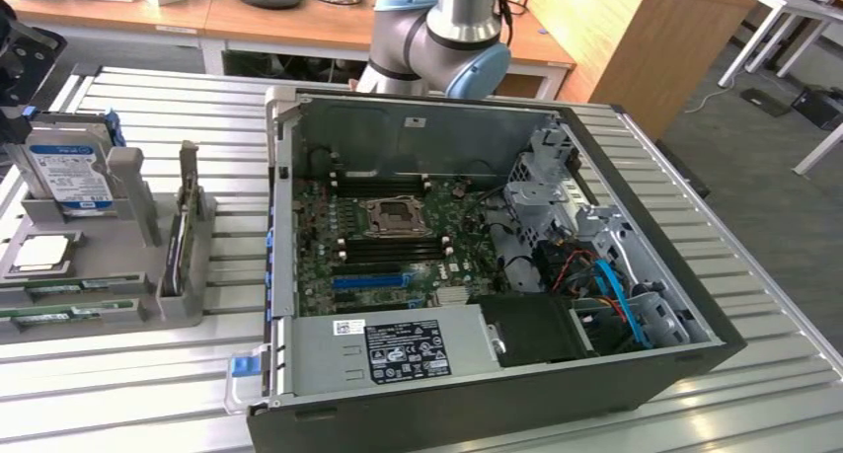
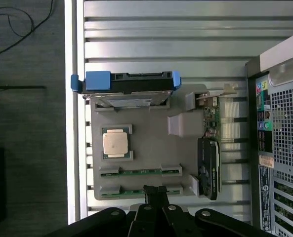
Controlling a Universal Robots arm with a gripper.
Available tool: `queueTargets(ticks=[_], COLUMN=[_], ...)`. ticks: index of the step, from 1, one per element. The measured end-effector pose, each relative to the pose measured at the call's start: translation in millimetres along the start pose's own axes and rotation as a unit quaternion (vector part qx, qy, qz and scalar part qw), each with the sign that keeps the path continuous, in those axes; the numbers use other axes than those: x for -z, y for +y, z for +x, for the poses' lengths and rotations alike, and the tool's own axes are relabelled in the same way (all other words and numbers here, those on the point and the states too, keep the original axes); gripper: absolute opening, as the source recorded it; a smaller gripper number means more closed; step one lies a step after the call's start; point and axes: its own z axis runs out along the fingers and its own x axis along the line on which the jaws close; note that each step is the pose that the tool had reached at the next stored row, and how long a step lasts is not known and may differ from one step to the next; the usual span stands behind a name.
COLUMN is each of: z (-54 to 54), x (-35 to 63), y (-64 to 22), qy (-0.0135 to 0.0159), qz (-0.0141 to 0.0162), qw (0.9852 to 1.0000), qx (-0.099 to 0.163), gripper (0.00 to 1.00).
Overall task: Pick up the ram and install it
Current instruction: 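Pick up the ram and move it above insertion slot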
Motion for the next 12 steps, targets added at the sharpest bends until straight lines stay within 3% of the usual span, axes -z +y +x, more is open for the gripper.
queueTargets(ticks=[6,12], z=[0.0,0.0], x=[-0.3,-0.7], y=[-0.1,-0.2], qy=[0.0012,0.0028], qz=[-0.0006,-0.0015], qw=[0.9996,0.998], qx=[0.027,0.063], gripper=[0.11,0.11])
